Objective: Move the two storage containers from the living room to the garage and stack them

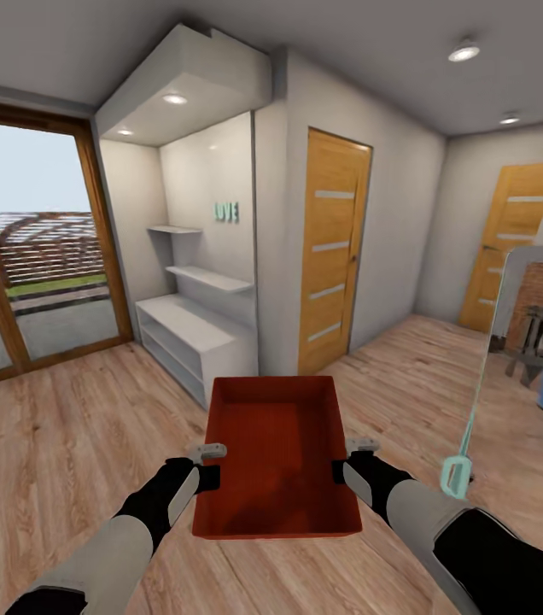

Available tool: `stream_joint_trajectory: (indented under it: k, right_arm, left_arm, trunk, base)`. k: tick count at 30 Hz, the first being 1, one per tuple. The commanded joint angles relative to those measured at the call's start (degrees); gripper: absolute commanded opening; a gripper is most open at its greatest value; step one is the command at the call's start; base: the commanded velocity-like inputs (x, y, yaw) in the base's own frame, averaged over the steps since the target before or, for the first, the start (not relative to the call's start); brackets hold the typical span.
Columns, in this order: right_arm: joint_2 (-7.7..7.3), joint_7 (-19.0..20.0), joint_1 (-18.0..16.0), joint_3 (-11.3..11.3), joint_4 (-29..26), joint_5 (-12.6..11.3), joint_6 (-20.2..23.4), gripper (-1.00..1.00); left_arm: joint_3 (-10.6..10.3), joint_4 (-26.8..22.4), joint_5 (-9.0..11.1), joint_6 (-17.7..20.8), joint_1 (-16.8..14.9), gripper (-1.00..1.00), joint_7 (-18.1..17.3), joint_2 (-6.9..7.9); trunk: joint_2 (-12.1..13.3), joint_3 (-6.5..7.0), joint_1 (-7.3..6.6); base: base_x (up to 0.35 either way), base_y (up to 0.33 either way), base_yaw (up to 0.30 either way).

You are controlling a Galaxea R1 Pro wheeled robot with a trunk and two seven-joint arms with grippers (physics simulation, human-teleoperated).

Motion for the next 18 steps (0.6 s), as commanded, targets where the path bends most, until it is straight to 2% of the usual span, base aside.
stream_joint_trajectory:
  k: [1, 18]
  right_arm:
    - [-0.04, -0.52, -0.08, 1.28, -0.28, 1.13, 0.36, -1.0]
    - [-0.04, -0.52, -0.08, 1.26, -0.32, 1.13, 0.36, -1.0]
  left_arm:
    - [-0.76, 0.25, -0.77, 0.5, -0.01, -1.0, 0.86, 0.14]
    - [-0.76, 0.25, -0.78, 0.5, -0.01, -1.0, 0.88, 0.14]
  trunk:
    - [-0.09, -0.1, 0.05]
    - [-0.09, -0.1, 0.05]
  base:
    - [0.322, 0.0, 0.0]
    - [0.322, 0.0, 0.0]
